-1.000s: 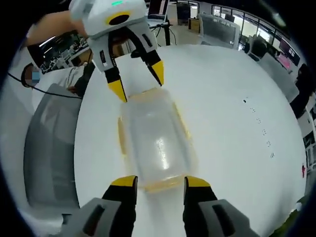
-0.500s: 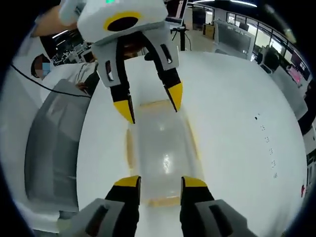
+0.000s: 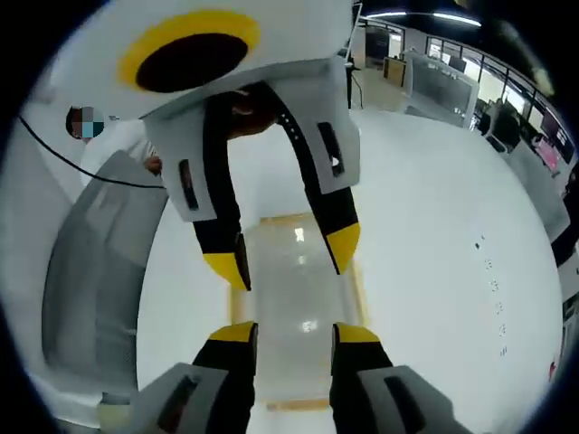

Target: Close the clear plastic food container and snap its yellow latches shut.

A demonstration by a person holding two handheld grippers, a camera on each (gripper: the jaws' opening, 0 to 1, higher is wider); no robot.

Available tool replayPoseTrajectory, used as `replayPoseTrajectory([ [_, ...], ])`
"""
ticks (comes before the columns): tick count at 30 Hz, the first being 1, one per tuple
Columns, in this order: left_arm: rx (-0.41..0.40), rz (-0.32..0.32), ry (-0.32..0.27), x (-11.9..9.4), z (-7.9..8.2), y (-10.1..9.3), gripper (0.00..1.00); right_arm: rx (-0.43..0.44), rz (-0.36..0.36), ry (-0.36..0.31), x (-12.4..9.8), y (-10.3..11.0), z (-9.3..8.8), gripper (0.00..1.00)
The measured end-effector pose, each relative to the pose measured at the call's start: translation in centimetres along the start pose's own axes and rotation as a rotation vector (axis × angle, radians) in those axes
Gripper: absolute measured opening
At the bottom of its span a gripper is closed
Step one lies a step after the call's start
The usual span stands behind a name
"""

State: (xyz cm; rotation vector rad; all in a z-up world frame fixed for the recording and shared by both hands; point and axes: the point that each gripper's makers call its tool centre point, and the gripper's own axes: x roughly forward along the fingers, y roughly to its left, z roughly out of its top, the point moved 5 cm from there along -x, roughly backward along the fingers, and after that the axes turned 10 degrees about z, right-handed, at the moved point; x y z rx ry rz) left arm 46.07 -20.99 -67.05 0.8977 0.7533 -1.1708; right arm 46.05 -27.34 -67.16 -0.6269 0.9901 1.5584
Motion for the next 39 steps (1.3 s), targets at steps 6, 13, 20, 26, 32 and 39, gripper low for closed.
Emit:
replayPoseTrajectory([
  [6, 0.001, 0.005, 0.001, 0.2, 0.1, -0.2, 0.38, -0.002, -0.003, -0.003, 0.2, -0.5, 0.2, 0.3],
  [13, 0.02, 0.001, 0.005, 0.2, 0.2, -0.7, 0.38, -0.016, -0.01, -0.001, 0.0, -1.3, 0.7, 0.3],
  [20, 0.024, -0.003, 0.002, 0.1, 0.3, -1.6, 0.38, -0.014, -0.01, 0.002, -0.1, -2.0, 0.8, 0.3],
  [26, 0.013, -0.002, -0.001, 0.0, 0.5, -2.0, 0.39, -0.016, -0.002, 0.009, 0.1, -2.5, 0.8, 0.32],
  [32, 0.037, 0.011, 0.008, 0.0, 0.5, -2.7, 0.43, -0.019, 0.01, 0.012, 0.2, -3.0, 0.9, 0.34],
  [39, 0.057, 0.063, 0.014, 0.5, 0.7, -3.1, 0.51, -0.009, 0.05, 0.022, 1.0, -3.3, 0.6, 0.39],
])
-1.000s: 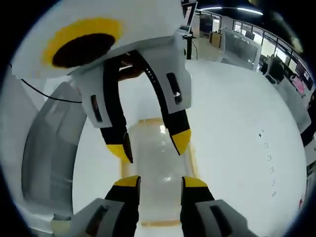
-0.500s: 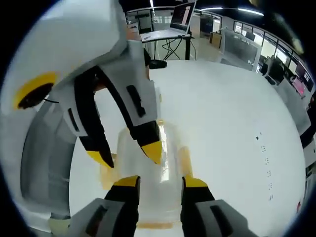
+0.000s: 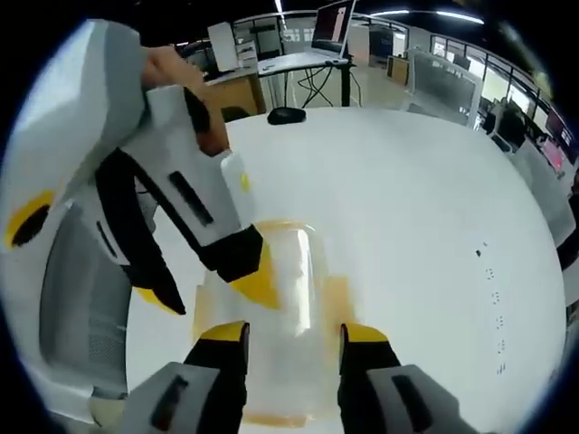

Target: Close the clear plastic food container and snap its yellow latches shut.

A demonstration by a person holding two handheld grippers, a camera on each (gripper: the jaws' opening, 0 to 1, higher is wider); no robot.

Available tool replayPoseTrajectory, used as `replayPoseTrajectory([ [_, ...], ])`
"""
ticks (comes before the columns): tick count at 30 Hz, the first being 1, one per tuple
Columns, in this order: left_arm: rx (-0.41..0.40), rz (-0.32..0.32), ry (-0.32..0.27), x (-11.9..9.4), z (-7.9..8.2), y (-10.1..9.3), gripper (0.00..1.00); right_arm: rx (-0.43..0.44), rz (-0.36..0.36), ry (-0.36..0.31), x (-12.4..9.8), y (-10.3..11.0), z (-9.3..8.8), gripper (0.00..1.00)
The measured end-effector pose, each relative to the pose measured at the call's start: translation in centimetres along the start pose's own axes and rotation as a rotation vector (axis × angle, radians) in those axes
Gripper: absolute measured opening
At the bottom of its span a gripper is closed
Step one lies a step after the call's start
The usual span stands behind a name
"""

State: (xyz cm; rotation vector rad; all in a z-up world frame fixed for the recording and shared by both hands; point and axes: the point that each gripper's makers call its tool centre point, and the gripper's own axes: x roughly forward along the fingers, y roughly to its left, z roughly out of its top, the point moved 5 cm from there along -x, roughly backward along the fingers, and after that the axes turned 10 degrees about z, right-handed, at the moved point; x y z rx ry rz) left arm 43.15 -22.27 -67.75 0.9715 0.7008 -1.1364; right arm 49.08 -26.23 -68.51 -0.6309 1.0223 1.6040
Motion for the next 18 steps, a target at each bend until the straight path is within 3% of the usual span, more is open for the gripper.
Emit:
replayPoseTrajectory([
  [6, 0.015, 0.031, 0.036, 0.8, -0.5, -0.9, 0.53, 0.008, 0.032, -0.005, 0.4, -0.3, -0.3, 0.4],
  [11, 0.025, 0.077, 0.031, 1.0, -0.3, -0.9, 0.53, 0.0, 0.049, 0.01, 0.4, -0.4, -0.2, 0.4],
  [14, 0.11, 0.109, 0.051, 1.2, -0.3, -0.7, 0.51, 0.003, 0.066, 0.017, 0.5, -0.5, -0.1, 0.4],
  [15, 0.087, 0.11, 0.055, 1.2, -0.3, -0.9, 0.51, 0.0, 0.069, 0.025, 0.5, -0.4, -0.1, 0.4],
  [18, 0.077, 0.123, 0.066, 1.3, -0.3, -0.9, 0.5, -0.073, 0.077, 0.077, 0.6, -0.4, 0.3, 0.39],
])
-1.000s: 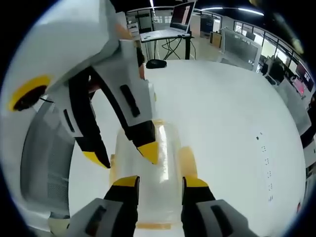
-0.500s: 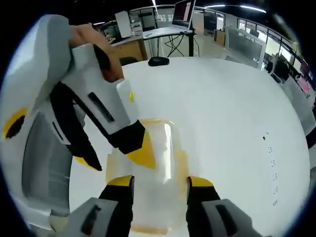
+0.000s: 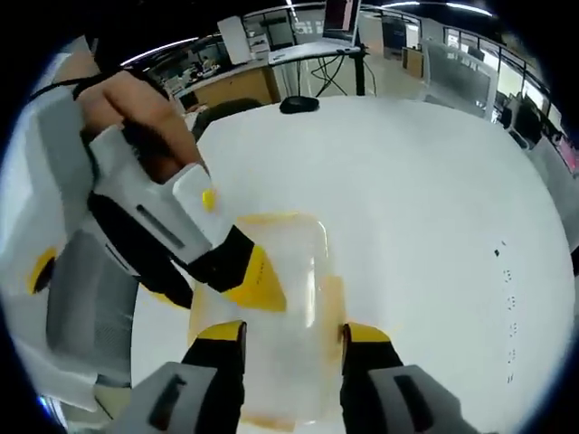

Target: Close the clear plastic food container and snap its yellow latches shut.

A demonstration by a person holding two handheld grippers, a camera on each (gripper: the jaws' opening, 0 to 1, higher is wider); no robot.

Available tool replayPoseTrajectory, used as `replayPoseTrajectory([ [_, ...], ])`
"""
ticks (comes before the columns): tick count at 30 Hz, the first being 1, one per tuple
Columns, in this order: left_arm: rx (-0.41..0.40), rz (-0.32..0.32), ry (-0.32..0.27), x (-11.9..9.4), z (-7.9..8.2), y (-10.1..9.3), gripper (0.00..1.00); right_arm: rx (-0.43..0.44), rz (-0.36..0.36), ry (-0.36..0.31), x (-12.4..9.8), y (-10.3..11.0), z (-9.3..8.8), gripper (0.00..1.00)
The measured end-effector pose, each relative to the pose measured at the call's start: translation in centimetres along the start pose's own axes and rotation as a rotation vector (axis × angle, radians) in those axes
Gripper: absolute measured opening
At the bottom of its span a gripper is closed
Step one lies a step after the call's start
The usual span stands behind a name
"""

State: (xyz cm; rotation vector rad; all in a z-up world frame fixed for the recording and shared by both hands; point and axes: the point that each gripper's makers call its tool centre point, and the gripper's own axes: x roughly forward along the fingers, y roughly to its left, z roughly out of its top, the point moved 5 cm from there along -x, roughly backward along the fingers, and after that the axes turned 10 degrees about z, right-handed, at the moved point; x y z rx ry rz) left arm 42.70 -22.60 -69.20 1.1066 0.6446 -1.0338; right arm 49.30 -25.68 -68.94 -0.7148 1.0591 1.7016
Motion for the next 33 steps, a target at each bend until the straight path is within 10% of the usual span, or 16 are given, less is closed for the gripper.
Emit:
replayPoseTrajectory([
  [10, -0.02, 0.009, 0.012, 0.3, -0.2, 0.3, 0.46, 0.059, 0.065, 0.127, 0.4, -0.6, 0.5, 0.33],
  [33, -0.019, 0.051, 0.002, 0.2, -0.3, 0.0, 0.46, 0.082, 0.106, 0.038, 0.2, -0.7, -0.1, 0.36],
])
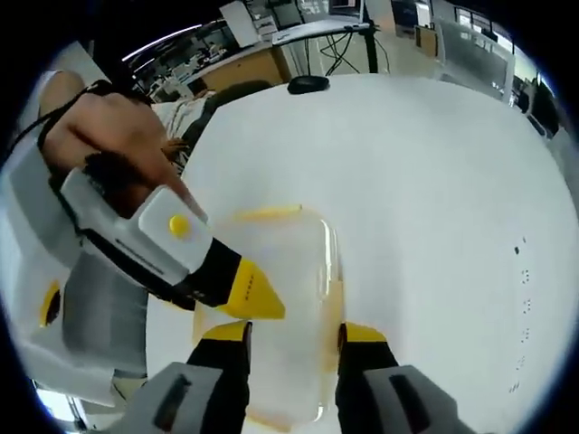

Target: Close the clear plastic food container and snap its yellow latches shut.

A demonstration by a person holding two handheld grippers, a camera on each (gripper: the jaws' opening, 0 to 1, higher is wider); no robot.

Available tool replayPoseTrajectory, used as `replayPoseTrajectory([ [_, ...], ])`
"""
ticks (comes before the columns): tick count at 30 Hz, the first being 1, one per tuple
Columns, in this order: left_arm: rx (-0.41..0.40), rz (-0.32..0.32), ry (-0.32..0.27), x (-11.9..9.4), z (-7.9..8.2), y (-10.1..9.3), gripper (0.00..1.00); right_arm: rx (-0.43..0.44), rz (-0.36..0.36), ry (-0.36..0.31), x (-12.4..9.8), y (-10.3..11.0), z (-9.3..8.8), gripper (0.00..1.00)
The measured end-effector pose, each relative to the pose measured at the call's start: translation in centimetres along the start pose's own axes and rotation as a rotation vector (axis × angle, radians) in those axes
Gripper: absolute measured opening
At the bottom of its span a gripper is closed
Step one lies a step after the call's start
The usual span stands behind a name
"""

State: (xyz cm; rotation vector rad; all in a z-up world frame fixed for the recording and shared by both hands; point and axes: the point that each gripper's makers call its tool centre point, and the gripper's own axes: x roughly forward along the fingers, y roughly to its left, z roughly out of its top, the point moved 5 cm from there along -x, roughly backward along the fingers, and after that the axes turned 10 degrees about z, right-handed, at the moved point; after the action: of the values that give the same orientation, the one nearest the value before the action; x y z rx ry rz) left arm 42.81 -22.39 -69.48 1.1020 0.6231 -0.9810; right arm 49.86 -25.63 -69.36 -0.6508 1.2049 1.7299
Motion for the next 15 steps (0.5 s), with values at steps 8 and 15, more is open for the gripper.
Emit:
replayPoseTrajectory([
  [8, 0.025, -0.002, 0.009, -0.1, 0.2, 0.1, 0.48, -0.027, -0.03, 0.014, -0.1, 0.2, 0.3, 0.36],
  [15, 0.041, -0.045, 0.005, -0.5, 0.2, -0.5, 0.54, -0.026, -0.066, 0.019, -1.1, 0.2, -0.2, 0.38],
])
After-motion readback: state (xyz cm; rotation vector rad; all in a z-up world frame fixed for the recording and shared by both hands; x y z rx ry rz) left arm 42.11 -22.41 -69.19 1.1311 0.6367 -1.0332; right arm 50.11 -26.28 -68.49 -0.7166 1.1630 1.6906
